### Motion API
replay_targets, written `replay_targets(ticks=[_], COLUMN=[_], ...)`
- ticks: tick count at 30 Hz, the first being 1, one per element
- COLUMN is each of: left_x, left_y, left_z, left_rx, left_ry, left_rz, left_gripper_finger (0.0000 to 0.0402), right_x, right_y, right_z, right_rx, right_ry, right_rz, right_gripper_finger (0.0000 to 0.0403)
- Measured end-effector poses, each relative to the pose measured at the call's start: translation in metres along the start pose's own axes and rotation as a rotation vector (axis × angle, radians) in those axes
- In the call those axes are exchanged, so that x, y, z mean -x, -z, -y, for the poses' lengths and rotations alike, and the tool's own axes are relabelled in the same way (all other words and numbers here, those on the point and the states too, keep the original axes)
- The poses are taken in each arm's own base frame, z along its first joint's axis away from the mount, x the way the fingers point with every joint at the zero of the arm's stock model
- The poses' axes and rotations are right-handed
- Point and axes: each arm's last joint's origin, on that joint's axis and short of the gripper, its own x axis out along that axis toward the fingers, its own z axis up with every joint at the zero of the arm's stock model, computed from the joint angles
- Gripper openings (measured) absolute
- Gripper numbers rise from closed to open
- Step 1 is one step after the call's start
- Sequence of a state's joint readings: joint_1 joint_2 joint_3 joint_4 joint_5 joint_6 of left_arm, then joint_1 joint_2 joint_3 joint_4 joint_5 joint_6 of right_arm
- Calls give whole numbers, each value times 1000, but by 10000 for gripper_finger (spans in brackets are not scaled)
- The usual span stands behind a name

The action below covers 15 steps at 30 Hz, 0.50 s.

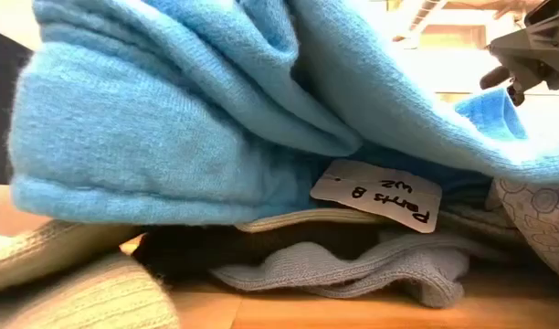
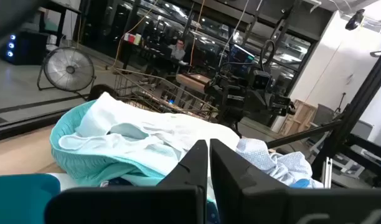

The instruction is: Pick & Place Cloths

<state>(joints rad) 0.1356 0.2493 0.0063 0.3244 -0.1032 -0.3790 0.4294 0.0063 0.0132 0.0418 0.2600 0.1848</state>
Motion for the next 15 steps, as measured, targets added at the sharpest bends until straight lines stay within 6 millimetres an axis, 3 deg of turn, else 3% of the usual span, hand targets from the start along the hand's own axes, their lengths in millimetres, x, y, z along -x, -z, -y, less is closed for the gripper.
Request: replay_targets(ticks=[15], left_x=[0], left_y=[-1], left_z=[0], left_rx=[1], left_ry=[3], left_rz=[9], left_gripper_finger=[2], right_x=[0], right_y=[0], right_z=[0], right_rx=[0], right_ry=[0], right_rz=[0], right_gripper_finger=[22])
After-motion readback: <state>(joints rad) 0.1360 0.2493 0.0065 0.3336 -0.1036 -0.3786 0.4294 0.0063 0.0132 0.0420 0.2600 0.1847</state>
